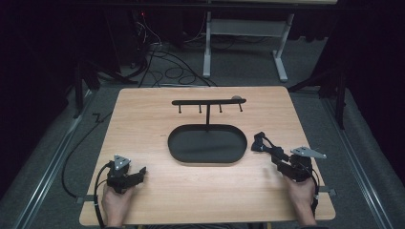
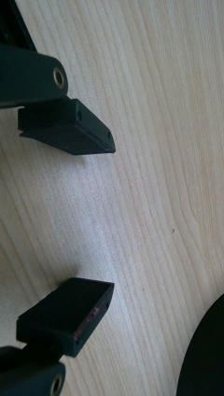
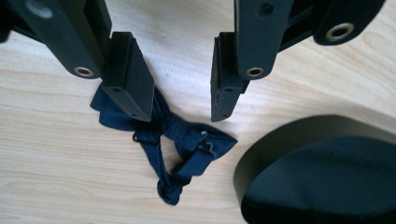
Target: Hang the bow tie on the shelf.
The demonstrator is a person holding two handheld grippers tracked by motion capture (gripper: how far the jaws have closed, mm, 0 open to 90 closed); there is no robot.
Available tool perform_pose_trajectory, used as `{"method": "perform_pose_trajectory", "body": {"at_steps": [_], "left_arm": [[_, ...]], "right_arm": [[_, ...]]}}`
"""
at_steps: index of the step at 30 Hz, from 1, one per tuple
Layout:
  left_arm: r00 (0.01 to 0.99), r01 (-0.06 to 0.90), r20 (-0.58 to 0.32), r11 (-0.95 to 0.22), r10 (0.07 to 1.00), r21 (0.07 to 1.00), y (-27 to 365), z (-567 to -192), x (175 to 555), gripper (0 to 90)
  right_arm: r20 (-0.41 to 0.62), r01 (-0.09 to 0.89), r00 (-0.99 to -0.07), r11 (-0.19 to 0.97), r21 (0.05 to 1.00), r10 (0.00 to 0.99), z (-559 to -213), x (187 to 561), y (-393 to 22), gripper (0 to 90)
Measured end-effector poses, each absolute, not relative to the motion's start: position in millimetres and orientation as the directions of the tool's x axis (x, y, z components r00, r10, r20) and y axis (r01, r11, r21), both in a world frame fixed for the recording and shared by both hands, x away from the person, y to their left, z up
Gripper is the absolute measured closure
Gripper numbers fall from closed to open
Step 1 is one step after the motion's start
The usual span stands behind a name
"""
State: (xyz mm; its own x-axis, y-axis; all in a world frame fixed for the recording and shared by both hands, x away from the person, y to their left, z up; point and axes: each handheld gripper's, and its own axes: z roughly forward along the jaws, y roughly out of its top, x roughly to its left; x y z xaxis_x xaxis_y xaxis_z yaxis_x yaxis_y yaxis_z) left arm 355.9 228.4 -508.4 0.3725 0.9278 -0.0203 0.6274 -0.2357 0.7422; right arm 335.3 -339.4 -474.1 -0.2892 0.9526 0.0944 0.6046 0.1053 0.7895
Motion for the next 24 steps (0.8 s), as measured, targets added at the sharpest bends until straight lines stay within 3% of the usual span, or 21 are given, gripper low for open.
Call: {"method": "perform_pose_trajectory", "body": {"at_steps": [24], "left_arm": [[0.375,0.627,-0.021,-0.237,0.927,0.742,229,-508,356,27.6]], "right_arm": [[0.084,0.603,-0.301,0.121,0.788,0.95,-445,376,-334,62.0]]}}
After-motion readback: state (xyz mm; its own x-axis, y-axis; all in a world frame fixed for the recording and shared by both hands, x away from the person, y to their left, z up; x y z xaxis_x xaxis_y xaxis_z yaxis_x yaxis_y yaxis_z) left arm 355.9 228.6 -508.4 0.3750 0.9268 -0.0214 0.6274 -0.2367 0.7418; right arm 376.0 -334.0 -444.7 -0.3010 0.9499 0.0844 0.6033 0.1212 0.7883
